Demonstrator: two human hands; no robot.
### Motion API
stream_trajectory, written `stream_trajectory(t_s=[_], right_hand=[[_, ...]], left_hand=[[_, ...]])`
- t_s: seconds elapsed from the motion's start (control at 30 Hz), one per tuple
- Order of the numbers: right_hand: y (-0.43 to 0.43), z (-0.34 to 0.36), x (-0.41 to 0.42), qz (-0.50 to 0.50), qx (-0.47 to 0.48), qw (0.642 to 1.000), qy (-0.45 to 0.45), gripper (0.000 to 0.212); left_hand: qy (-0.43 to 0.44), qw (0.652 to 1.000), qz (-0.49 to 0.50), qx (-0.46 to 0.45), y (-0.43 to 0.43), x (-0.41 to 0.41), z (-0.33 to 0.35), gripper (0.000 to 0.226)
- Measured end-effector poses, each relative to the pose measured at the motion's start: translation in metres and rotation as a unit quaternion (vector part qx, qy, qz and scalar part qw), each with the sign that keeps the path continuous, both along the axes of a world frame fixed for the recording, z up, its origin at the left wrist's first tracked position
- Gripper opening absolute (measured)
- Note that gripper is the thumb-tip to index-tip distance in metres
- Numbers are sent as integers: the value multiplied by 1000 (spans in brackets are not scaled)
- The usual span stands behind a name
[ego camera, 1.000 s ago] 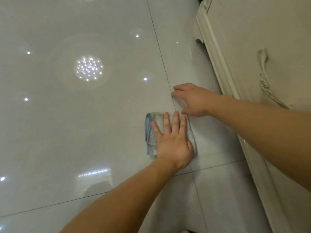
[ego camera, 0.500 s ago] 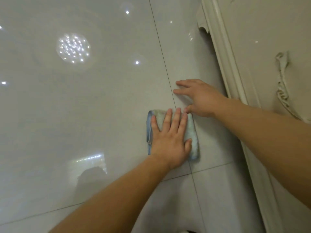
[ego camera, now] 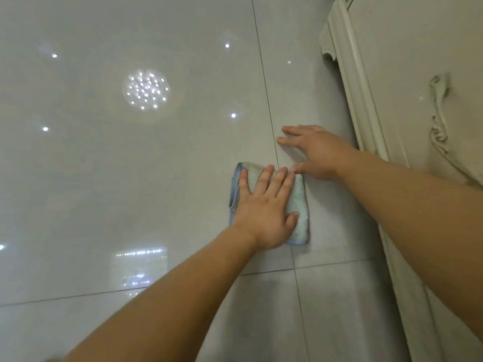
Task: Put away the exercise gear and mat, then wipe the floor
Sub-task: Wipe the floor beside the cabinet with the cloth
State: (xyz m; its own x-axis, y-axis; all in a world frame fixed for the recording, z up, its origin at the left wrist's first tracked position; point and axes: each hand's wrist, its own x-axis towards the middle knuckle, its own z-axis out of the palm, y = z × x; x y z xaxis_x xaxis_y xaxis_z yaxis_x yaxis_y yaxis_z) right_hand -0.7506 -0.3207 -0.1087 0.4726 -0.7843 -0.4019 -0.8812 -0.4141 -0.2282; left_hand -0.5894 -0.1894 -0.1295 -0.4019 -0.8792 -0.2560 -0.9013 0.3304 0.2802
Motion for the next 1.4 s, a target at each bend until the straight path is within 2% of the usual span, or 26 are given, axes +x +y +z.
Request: stream_trajectory(t_s=[0.13, 0.33, 0.53, 0.63, 0.73, 0.97, 1.4], right_hand=[[3, 1, 3, 1, 12, 1000, -2, 85], [9, 2, 7, -37, 7, 999, -7, 84], [18, 2, 14, -71, 5, 997, -6, 80], [29, 6, 20, -69, -32, 997, 19, 72], [52, 9, 29, -67, -78, 995, 0, 64], [107, 10, 50, -44, -50, 996, -58, 66], [150, 23, 139, 51, -29, 996, -66, 76]], left_hand=[[-7, 1000, 19, -3, 11, -4, 1, 80], [27, 998, 54, -19, 90, -24, -2, 78], [31, 997, 64, -34, 119, -26, -4, 76], [29, 996, 64, -45, 123, -23, -5, 76], [24, 997, 57, -51, 123, -16, -6, 76], [9, 996, 64, -67, 136, 21, -11, 76], [-21, 994, 88, -65, 160, 148, -9, 72]])
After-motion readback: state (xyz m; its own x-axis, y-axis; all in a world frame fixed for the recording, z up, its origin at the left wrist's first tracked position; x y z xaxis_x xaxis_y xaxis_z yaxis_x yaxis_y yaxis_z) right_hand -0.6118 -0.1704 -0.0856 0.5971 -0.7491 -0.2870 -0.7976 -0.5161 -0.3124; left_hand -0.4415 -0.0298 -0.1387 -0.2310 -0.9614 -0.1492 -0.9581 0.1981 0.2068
